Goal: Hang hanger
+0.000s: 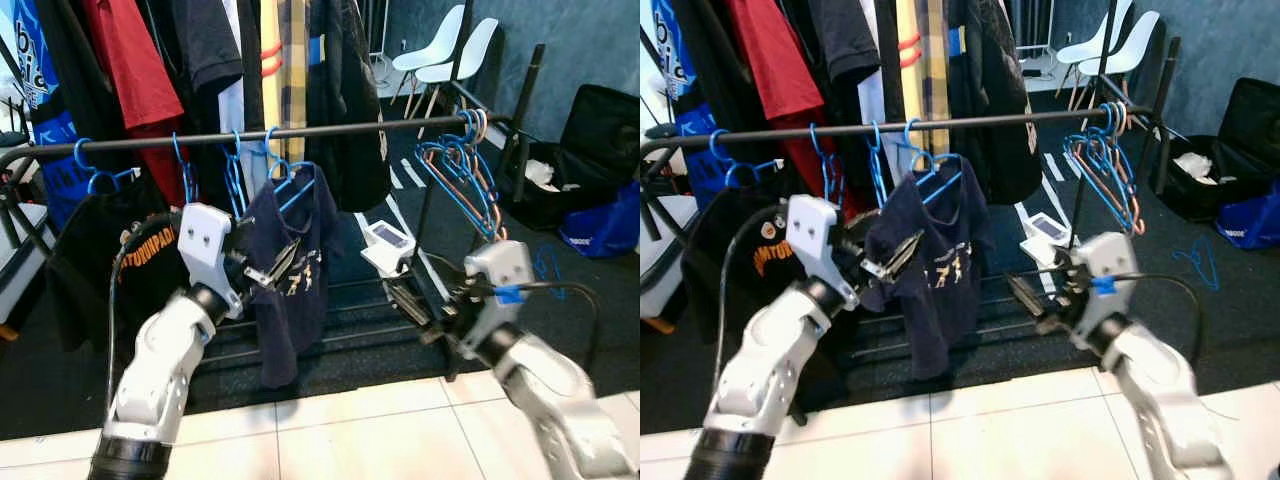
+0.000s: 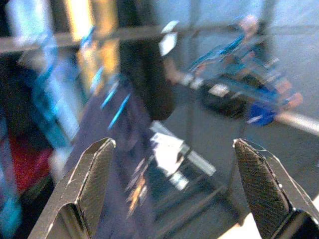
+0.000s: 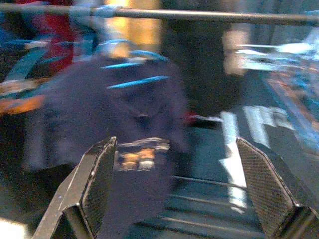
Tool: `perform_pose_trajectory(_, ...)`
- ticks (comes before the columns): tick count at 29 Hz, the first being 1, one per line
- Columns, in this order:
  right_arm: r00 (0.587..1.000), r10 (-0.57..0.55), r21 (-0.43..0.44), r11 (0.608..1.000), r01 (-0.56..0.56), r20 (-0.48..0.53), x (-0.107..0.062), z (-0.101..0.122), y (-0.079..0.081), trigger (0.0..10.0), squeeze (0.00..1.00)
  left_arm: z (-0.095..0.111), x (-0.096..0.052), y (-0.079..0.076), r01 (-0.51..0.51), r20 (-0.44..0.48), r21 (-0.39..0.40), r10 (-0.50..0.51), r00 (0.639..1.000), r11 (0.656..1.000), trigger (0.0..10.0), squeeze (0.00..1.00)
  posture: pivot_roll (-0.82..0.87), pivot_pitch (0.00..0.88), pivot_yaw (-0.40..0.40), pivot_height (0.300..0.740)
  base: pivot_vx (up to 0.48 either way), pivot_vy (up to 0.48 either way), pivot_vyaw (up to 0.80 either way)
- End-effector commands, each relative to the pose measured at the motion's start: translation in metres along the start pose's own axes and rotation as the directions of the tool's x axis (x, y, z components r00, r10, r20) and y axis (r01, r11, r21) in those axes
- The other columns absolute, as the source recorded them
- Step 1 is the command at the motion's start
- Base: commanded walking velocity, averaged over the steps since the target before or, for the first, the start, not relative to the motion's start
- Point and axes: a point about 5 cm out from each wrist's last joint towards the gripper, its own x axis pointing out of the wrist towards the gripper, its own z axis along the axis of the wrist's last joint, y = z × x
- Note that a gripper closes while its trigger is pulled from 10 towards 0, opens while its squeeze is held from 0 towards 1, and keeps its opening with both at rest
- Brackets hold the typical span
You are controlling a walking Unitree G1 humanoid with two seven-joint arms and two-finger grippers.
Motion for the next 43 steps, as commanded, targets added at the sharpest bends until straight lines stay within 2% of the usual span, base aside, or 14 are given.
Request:
perform_pose_trajectory(1,0.984,-0.178,0.013,0.984,0.178,-0.004,-0.017,-0.001,-0.026,10.0,0.00,-0.011,-0.011,0.019,-0.123,-0.055,0.014,0.123,0.991,0.992,10.0,0.00,-0.13,0.000,0.026,0.740,0.000,0.000,0.00)
perform_pose_trajectory(5,0.972,-0.234,0.012,0.972,0.235,-0.021,-0.024,-0.006,-0.038,10.0,0.00,-0.018,-0.016,0.029,-0.167,-0.086,0.019,0.168,0.982,0.986,10.0,0.00,-0.13,0.000,0.026,0.740,0.000,0.000,0.00)
perform_pose_trajectory(7,0.952,-0.290,0.000,0.957,0.291,-0.095,-0.034,-0.030,-0.052,10.0,0.00,-0.046,-0.032,0.049,-0.243,-0.193,0.017,0.242,0.951,0.970,10.0,0.00,-0.12,0.000,0.023,0.740,0.000,0.000,0.00)
perform_pose_trajectory(9,0.952,-0.290,0.000,0.957,0.291,-0.095,-0.034,-0.030,-0.052,10.0,0.00,-0.046,-0.032,0.049,-0.243,-0.193,0.017,0.242,0.951,0.970,10.0,0.00,-0.12,0.000,0.023,0.740,0.000,0.000,0.00)
perform_pose_trajectory(11,0.947,-0.283,0.010,0.958,0.287,-0.155,-0.035,-0.047,-0.050,10.0,0.00,-0.073,-0.051,0.056,-0.300,-0.291,0.004,0.288,0.912,0.954,10.0,0.00,-0.13,0.000,0.020,0.740,0.000,0.000,0.00)
perform_pose_trajectory(15,0.949,-0.264,0.014,0.963,0.270,-0.173,-0.033,-0.053,-0.047,10.0,0.00,-0.080,-0.056,0.057,-0.316,-0.315,-0.007,0.298,0.901,0.949,10.0,0.00,-0.12,0.000,0.016,0.740,0.000,0.000,0.00)
perform_pose_trajectory(18,0.967,-0.161,0.043,0.984,0.172,-0.197,-0.019,-0.056,-0.030,10.0,0.00,-0.084,-0.050,0.056,-0.369,-0.323,-0.038,0.338,0.884,0.929,10.0,0.00,-0.12,0.000,0.014,0.740,0.000,0.000,0.00)
perform_pose_trajectory(25,0.972,-0.112,0.042,0.992,0.123,-0.205,-0.015,-0.056,-0.025,10.0,0.00,-0.076,-0.035,0.052,-0.348,-0.279,-0.061,0.319,0.906,0.935,10.0,0.00,-0.12,0.000,0.015,0.740,0.000,0.000,0.78)
perform_pose_trajectory(26,0.970,-0.124,0.031,0.991,0.133,-0.209,-0.014,-0.057,-0.027,10.0,0.00,-0.070,-0.026,0.046,-0.298,-0.253,-0.081,0.270,0.929,0.951,10.0,0.00,-0.13,0.000,0.018,0.740,0.000,0.000,0.77)
perform_pose_trajectory(31,0.967,-0.139,0.017,0.989,0.146,-0.212,-0.013,-0.058,-0.029,10.0,0.00,-0.067,-0.021,0.043,-0.258,-0.232,-0.094,0.231,0.945,0.962,10.0,0.00,-0.13,0.000,0.018,0.740,0.000,0.000,0.77)
perform_pose_trajectory(33,0.967,-0.144,0.012,0.989,0.150,-0.208,-0.011,-0.058,-0.029,10.0,0.00,-0.046,-0.009,0.038,-0.193,-0.142,-0.100,0.178,0.974,0.976,10.0,0.00,-0.12,0.000,0.016,0.740,0.000,0.000,0.00)
perform_pose_trajectory(34,0.967,-0.144,0.012,0.989,0.150,-0.208,-0.011,-0.058,-0.029,10.0,0.00,-0.046,-0.009,0.038,-0.193,-0.142,-0.100,0.178,0.974,0.976,10.0,0.00,-0.12,0.000,0.016,0.740,0.000,0.000,0.00)
perform_pose_trajectory(39,0.975,-0.089,-0.054,0.995,0.080,-0.202,-0.005,-0.053,-0.025,10.0,0.00,0.004,0.017,0.032,-0.096,0.048,-0.087,0.100,0.994,0.992,10.0,0.00,-0.11,0.000,0.023,0.740,0.434,0.000,0.32)
perform_pose_trajectory(43,0.978,-0.082,-0.047,0.996,0.074,-0.192,-0.004,-0.051,-0.024,10.0,0.00,0.016,0.023,0.023,-0.021,0.086,-0.084,0.028,0.996,0.996,10.0,0.00,-0.12,0.000,0.025,0.740,0.345,0.000,0.80)
